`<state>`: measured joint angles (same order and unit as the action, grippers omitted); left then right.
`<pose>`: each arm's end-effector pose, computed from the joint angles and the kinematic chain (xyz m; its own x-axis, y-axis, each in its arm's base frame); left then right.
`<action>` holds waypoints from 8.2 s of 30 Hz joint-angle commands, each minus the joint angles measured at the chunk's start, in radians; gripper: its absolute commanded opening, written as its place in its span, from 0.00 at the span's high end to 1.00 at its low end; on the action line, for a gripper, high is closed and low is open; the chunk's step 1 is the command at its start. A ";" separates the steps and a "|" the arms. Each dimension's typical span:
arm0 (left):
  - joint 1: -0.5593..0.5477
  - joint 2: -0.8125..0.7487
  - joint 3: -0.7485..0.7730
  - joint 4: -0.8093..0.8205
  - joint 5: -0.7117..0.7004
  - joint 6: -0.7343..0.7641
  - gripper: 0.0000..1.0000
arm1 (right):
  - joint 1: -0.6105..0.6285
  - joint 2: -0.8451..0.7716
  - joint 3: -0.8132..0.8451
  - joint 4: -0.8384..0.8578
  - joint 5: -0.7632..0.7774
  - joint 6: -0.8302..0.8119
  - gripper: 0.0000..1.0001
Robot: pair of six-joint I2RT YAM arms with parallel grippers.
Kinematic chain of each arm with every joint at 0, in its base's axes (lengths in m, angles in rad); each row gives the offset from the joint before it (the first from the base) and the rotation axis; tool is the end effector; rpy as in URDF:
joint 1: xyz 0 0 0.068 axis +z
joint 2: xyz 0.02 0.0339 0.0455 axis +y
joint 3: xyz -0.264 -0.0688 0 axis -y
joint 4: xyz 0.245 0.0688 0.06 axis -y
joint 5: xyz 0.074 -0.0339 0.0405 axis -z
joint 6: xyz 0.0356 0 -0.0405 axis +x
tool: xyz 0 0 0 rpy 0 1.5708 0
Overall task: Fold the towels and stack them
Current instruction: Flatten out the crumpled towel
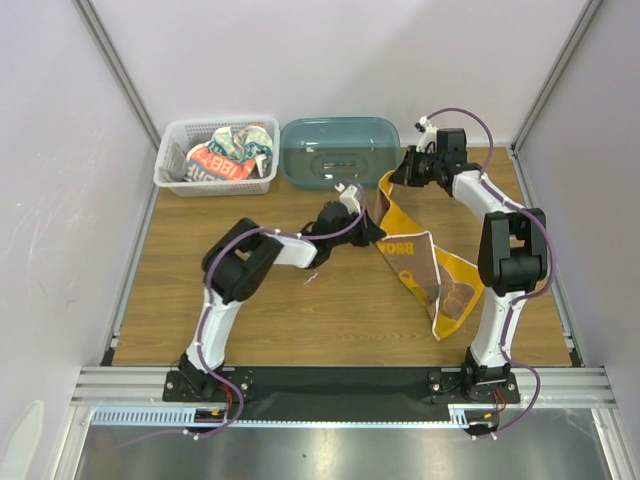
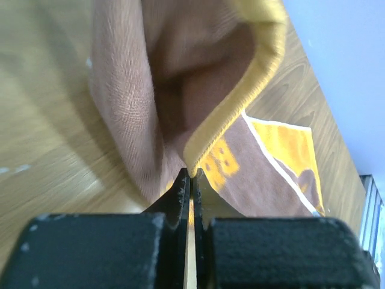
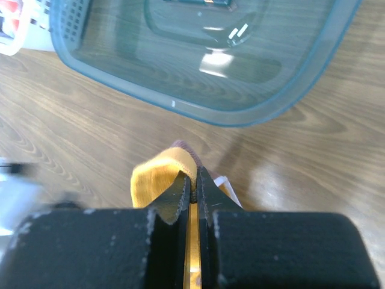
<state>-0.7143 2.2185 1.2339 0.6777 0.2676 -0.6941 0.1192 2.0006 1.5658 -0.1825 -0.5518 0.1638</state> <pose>0.3475 -0.3137 0.1204 -0.7014 -0.2084 -0.6816 0.4860 0.5598 -0.6712 0.4570 0.0735 0.2443 -0.6528 0.0617 -0.7550 -0.4250 0.7953 0.4323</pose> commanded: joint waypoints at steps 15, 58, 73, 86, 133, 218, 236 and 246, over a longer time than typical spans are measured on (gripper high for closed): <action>0.136 -0.814 0.052 -0.825 -0.109 0.639 1.00 | 0.057 -0.615 -0.165 -0.018 0.193 0.008 1.00; 0.337 -1.011 0.188 -0.753 -0.035 0.426 1.00 | 0.217 -0.798 -0.164 -0.015 0.451 -0.009 1.00; 0.392 -0.871 0.362 -0.741 0.074 0.525 1.00 | 0.126 -0.651 -0.030 0.071 0.345 0.005 1.00; 0.276 -1.249 0.202 -0.836 0.088 0.548 1.00 | 0.351 -1.028 -0.119 -0.083 0.500 -0.107 1.00; -0.070 -0.700 -0.446 -0.075 -0.349 0.390 0.23 | 0.286 -0.438 -0.218 0.055 0.342 -0.036 1.00; 0.001 -1.364 -0.283 -0.611 -0.321 0.401 1.00 | 0.464 -0.916 -0.196 0.005 0.469 -0.115 1.00; -0.053 -1.564 -0.060 -0.803 -0.395 0.418 1.00 | 0.817 -1.041 -0.133 -0.121 0.737 -0.153 1.00; 0.177 -1.326 -0.126 -0.682 -0.219 0.297 1.00 | 0.408 -0.892 -0.231 -0.055 0.457 0.011 1.00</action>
<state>-0.6498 0.8448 1.1385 -0.0708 -0.0647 -0.3267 0.6613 1.0824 1.3689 -0.2882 0.0463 0.0895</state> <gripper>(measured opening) 0.014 0.039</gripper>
